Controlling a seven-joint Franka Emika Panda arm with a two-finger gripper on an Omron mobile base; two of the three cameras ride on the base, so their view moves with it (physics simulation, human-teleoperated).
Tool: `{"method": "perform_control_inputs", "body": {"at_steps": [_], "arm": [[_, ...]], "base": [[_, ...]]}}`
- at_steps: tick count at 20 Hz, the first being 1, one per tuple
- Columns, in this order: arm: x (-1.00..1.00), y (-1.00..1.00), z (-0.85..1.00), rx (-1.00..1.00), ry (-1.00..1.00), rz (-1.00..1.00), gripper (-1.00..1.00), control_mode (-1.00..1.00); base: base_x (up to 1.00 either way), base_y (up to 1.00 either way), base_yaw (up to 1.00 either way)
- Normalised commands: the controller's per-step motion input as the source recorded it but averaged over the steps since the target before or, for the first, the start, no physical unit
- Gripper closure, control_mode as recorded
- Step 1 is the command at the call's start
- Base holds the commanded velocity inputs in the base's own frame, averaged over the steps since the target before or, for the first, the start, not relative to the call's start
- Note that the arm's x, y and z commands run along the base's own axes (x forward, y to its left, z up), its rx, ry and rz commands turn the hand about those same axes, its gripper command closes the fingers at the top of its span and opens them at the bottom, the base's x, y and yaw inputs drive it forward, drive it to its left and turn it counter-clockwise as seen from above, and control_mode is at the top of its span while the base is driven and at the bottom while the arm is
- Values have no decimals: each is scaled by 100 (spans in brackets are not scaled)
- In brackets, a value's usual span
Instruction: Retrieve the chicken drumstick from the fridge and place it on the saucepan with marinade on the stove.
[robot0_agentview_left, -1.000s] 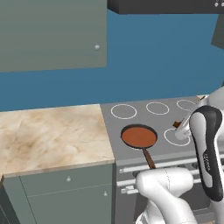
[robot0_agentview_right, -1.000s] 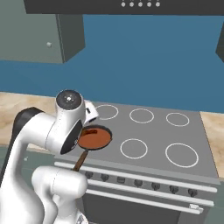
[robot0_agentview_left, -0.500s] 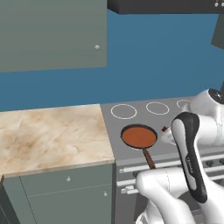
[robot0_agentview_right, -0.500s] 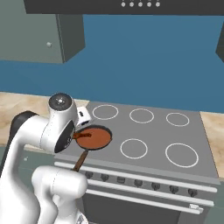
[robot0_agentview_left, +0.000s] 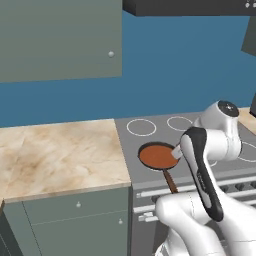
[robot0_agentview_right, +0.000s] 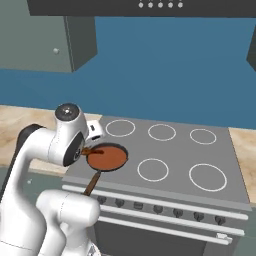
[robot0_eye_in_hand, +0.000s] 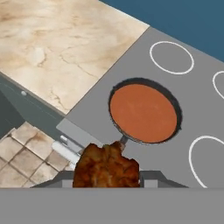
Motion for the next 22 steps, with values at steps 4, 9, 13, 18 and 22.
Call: {"method": "perform_control_inputs", "body": {"at_steps": [4,9,13,18,22], "arm": [[41,0,-24,0,0,-1,100,-100],[42,0,-27,0,0,0,100,-100],[36,0,-27,0,1,0,100,-100],[30,0,-28,0,4,-1,100,-100],[32,0,-28,0,4,-2,100,-100]], "base": [[0,0,0],[0,0,0],[0,0,0],[0,0,0],[0,0,0]]}}
